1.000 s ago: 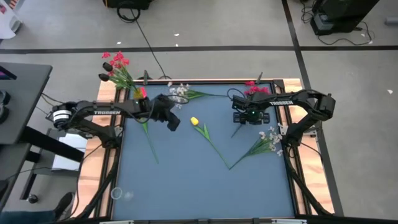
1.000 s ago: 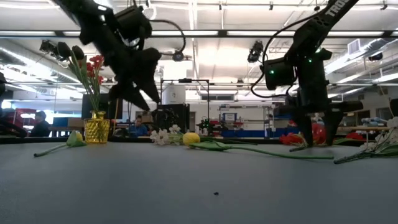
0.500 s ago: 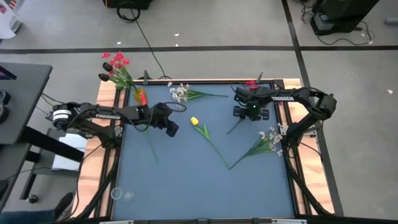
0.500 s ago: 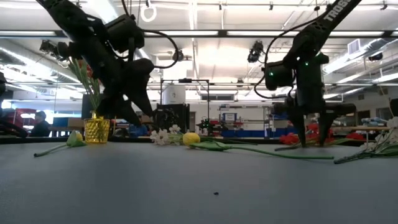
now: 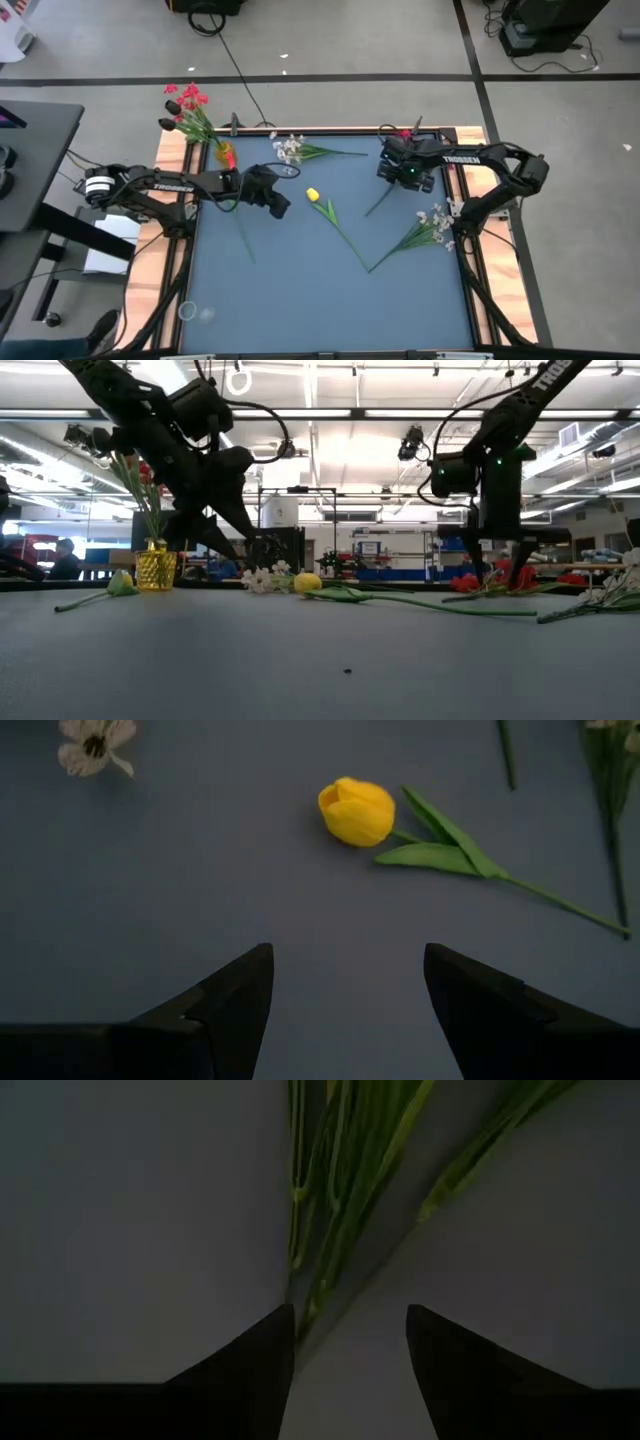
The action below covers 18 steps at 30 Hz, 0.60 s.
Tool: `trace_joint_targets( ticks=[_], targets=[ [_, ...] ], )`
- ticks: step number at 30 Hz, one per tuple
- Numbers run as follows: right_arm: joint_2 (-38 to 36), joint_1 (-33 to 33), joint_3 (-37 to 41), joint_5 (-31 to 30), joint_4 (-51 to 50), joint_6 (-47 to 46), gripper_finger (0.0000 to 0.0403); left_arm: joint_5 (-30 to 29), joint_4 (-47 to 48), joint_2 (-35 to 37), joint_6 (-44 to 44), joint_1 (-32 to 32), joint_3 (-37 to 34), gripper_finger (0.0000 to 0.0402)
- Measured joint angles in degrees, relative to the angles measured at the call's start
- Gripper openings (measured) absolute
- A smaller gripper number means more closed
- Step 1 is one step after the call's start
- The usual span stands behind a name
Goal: Sort flowers into vase by color
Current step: Put the red flowers into the yellow vase
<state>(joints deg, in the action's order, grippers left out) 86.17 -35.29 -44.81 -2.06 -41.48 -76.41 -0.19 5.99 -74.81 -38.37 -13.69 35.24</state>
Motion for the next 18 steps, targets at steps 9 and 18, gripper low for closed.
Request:
trace_joint_targets(
  ticks=[9, 18],
  targets=[
    [-0.24, -0.74, 5.22, -0.96, 6.44, -3.29, 0.0189, -0.13, -0.16, 1.05, 0.17, -0.14, 0.0, 0.0265],
    [-0.22, -0.06, 6.23, -2.44, 7.14, -2.39, 0.0135, -0.3, -0.25, 6.05, 0.91, -4.02, 0.07, 0.0265]
  ],
)
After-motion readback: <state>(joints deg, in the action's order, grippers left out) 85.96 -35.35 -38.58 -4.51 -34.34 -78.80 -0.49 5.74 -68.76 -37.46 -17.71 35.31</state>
